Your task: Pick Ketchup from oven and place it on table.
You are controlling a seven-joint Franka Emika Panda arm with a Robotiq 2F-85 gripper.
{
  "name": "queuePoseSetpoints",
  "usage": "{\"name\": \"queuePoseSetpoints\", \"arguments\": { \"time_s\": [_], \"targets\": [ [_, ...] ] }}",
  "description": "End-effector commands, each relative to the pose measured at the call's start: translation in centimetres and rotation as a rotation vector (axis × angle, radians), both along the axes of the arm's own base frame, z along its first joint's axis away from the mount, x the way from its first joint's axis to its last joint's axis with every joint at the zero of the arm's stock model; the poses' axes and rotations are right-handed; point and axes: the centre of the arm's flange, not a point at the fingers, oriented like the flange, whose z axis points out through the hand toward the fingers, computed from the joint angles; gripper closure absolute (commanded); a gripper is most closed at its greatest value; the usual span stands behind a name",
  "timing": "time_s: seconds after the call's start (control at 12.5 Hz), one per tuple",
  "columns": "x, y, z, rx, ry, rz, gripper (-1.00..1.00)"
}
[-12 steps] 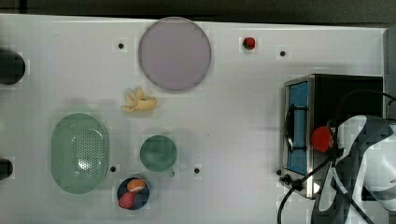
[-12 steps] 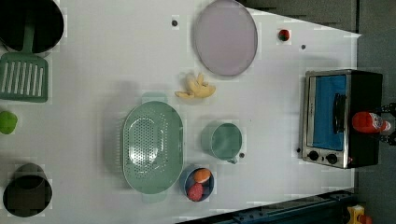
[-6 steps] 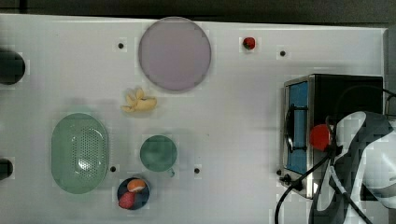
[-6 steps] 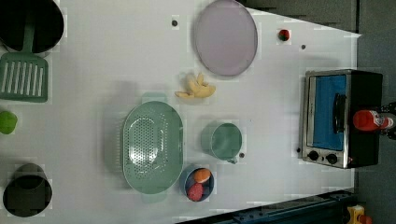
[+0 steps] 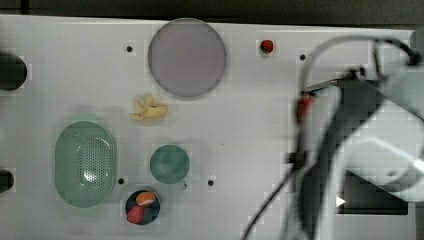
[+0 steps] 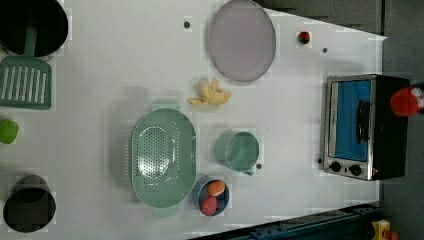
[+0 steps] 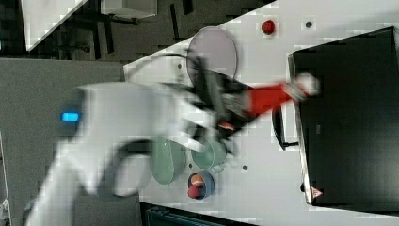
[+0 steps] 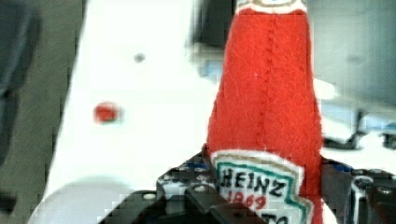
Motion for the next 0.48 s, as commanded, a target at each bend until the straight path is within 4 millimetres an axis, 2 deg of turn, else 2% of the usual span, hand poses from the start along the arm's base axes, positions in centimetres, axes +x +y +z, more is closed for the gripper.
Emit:
{"name": "queuePoseSetpoints", "arguments": {
  "time_s": [0.08,0.24,0.32,0.48],
  "targets": [
    [3.9,18.6,-2.5,0.053,0.050,0.279,-0.23],
    [3.3,22.2,-4.8,0.068,0.093,0.338,-0.23],
    [2.6,23.7,-7.0,0.074,0.120,0.361,-0.23],
    [1.5,23.7,-10.7,0.065,0.130,0.362,-0.23]
  ]
}}
